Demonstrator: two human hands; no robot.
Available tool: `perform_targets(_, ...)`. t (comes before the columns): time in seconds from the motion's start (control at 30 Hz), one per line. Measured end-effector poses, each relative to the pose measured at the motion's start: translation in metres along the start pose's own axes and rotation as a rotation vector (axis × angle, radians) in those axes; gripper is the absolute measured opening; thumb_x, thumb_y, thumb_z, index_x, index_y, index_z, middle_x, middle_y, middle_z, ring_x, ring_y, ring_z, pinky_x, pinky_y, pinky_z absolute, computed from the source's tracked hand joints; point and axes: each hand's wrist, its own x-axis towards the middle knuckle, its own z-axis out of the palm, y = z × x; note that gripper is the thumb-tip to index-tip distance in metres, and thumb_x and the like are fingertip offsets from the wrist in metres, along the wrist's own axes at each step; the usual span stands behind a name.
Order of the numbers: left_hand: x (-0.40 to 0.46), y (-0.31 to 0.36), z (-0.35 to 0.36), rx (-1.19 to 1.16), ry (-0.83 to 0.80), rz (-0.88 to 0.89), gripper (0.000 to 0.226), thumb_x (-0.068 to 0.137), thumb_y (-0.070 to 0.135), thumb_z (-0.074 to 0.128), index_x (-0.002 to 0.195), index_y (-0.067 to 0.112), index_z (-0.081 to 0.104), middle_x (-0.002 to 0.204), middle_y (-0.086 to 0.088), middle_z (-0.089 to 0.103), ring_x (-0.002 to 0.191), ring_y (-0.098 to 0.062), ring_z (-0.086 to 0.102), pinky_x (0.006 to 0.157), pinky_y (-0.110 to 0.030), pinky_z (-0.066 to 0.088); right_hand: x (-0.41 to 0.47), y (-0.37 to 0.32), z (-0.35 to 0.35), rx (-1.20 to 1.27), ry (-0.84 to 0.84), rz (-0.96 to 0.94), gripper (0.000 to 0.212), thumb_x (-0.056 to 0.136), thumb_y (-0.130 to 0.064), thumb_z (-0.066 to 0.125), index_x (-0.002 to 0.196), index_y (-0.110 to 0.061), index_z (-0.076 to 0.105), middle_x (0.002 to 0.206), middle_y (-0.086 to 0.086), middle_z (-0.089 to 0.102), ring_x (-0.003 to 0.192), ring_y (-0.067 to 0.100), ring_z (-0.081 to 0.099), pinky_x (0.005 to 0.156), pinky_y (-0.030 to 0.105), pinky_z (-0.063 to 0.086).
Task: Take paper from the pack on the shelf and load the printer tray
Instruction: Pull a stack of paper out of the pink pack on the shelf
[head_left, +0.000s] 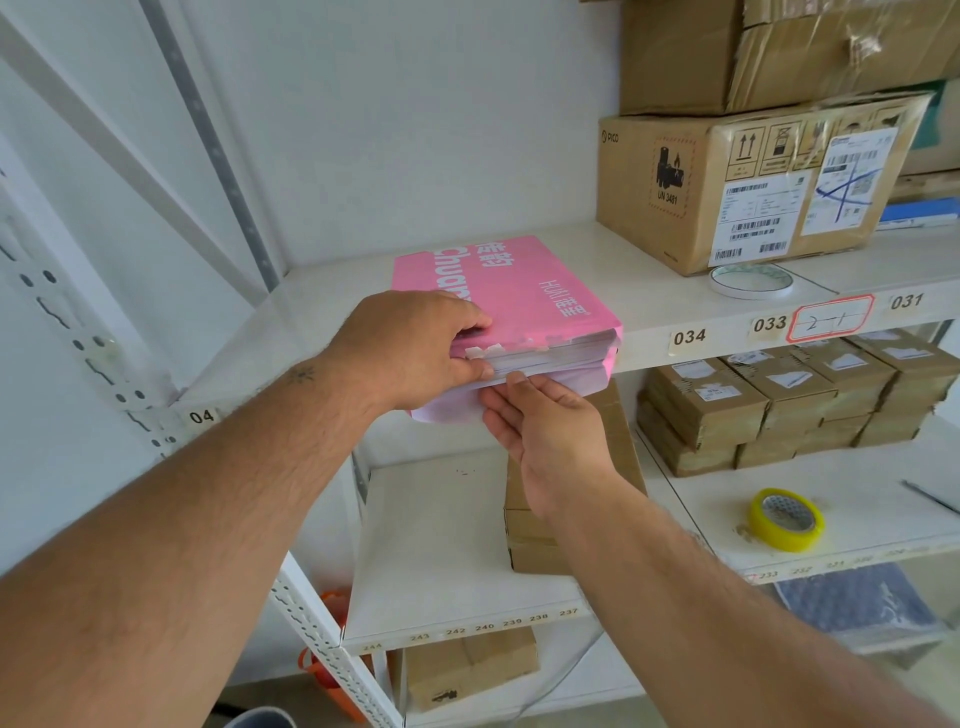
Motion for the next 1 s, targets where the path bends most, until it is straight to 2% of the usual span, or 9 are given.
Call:
perform_targets(0.33,0.001,0.000,0.000,0.002,0.005,0.000,0.058,0.089,0.060,0.067,0.142,0.038,0.059,0.135,0.014,0.065,0.120,-0.015,0.063,0.098,-0.038,0.051,-0.001,0.001,-0.001,0.001,-0.001,0.001,0.014,0.102,-0.009,0.065,0.093,-0.011,0.075,0.087,0.004,0.082,0.098,0.022,0.079,0.083,0.030,0.064)
perform_targets(0.5,0.000,0.000,0.000,0.000,0.003,0.003,0.057,0.090,0.059,0.067,0.143,0.038,0.058,0.136,0.014,0.065,0.120,-0.015,0.063,0.099,-0.038,0.051,-0.001,0.000,0.000,-0.013,0.022,0.002,0.016,0.102,-0.008,0.065,0.089,-0.011,0.074,0.085,0.004,0.081,0.098,0.022,0.079,0.083,0.030,0.064)
perform_targets(0.6,0.000,0.001,0.001,0.000,0.010,0.007,0.057,0.091,0.058,0.067,0.143,0.037,0.058,0.137,0.014,0.065,0.122,-0.015,0.063,0.100,-0.039,0.051,-0.001,-0.001,0.003,-0.023,0.063,0.008,0.018,0.101,-0.005,0.064,0.086,-0.009,0.072,0.080,0.005,0.080,0.093,0.022,0.080,0.079,0.030,0.065)
perform_targets(0.77,-0.001,0.001,0.002,0.023,0.019,0.020,0.058,0.092,0.060,0.064,0.145,0.036,0.057,0.140,0.014,0.063,0.124,-0.015,0.061,0.101,-0.037,0.050,0.006,-0.004,0.014,-0.040,0.169,-0.003,0.014,0.095,-0.006,0.063,0.087,-0.008,0.074,0.075,0.009,0.080,0.073,0.021,0.079,0.068,0.032,0.066)
perform_targets(0.93,-0.002,0.001,0.003,0.051,0.023,0.035,0.056,0.093,0.061,0.061,0.143,0.037,0.058,0.135,0.014,0.064,0.120,-0.016,0.062,0.097,-0.039,0.052,0.009,0.000,0.017,-0.050,0.194,-0.017,0.011,0.095,-0.014,0.069,0.088,-0.008,0.076,0.080,0.014,0.081,0.080,0.028,0.081,0.067,0.033,0.066)
perform_targets(1.0,-0.001,0.002,0.005,0.076,0.046,0.039,0.056,0.091,0.065,0.060,0.139,0.036,0.059,0.128,0.014,0.066,0.114,-0.017,0.063,0.091,-0.038,0.053,0.008,-0.001,0.016,-0.060,0.187,-0.019,0.011,0.095,-0.012,0.068,0.088,-0.007,0.075,0.085,0.019,0.081,0.077,0.027,0.081,0.064,0.032,0.066)
